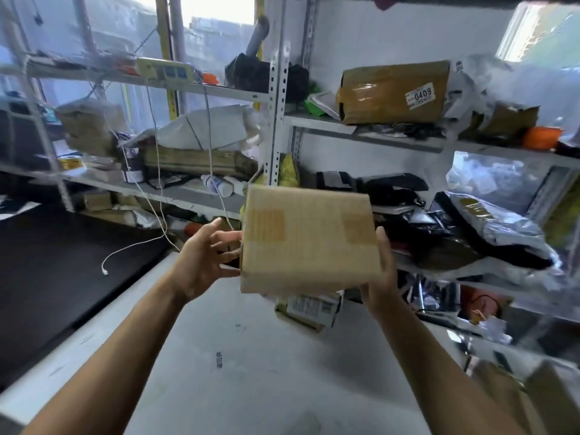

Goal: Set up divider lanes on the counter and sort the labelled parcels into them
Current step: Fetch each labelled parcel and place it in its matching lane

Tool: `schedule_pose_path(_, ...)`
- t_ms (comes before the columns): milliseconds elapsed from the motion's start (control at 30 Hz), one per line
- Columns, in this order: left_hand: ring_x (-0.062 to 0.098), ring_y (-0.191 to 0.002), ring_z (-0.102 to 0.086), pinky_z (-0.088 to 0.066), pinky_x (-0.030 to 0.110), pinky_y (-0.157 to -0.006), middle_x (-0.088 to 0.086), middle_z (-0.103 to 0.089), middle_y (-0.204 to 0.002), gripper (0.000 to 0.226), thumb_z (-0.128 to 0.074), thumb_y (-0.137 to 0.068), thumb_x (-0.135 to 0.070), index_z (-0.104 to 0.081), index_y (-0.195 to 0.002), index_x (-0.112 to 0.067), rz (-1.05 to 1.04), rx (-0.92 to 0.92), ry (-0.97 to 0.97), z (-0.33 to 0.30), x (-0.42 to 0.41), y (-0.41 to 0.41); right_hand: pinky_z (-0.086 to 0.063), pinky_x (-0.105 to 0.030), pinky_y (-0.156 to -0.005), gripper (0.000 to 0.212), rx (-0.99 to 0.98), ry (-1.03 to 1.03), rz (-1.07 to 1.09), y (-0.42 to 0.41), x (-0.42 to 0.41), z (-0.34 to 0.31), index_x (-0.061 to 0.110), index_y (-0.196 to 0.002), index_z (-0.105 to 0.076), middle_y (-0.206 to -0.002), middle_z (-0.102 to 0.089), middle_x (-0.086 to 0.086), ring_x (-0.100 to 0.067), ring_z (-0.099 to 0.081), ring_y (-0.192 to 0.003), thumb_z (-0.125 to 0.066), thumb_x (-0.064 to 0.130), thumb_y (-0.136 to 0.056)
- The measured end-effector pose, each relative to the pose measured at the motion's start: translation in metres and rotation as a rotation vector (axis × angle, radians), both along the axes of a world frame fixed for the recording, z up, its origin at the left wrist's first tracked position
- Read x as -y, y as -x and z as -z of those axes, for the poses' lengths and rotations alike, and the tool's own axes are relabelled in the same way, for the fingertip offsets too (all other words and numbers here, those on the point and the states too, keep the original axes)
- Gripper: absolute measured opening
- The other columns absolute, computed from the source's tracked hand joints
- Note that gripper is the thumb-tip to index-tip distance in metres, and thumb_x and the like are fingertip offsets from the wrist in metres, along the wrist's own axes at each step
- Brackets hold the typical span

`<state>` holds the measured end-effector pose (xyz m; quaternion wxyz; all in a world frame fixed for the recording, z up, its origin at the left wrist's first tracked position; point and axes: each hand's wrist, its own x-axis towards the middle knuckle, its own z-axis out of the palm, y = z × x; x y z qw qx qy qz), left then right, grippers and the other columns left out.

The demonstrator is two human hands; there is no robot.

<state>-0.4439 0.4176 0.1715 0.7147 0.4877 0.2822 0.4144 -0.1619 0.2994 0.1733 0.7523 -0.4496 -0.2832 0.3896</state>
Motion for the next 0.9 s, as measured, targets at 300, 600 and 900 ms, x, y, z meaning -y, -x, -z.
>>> schedule_pose_path(300,0.014,-0.079,-0.070,-0.051,0.033,-0.082,0.003,-0.074,-0.106,0.046,-0.047,-0.099,-0.055,-0.064,-0.086,-0.014,-0.211,0.314,0.144,0.041,0.064,0.040,-0.046,-0.062,-0.099,0.078,-0.047,0.067,0.060,0.128,0.074,0.068,-0.006,-0.124,-0.062,-0.123,-0.061,-0.037,-0.046,-0.063,-0.110,-0.064,0.062,-0.088)
schedule_pose_path(600,0.033,-0.086,-0.054,-0.044,0.047,-0.080,0.019,-0.055,-0.092,0.044,-0.046,-0.101,-0.042,-0.058,-0.089,-0.001,-0.079,0.014,-0.074,0.064,0.120,0.071,-0.045,-0.067,-0.101,0.061,0.071,0.081,0.133,0.170,0.147,0.078,-0.001,-0.128,-0.063,-0.124,-0.062,-0.037,-0.057,-0.056,-0.118,-0.062,0.050,-0.095)
schedule_pose_path(900,0.026,-0.125,-0.062,-0.055,0.045,-0.095,0.012,-0.063,-0.133,0.072,-0.056,-0.083,-0.068,-0.061,-0.130,-0.014,0.032,-0.140,-0.085,0.057,0.202,0.016,-0.058,-0.038,-0.086,0.044,0.133,0.119,0.342,0.141,0.265,0.059,0.009,-0.123,-0.069,-0.108,-0.077,-0.013,-0.027,-0.073,-0.102,-0.065,0.033,-0.087)
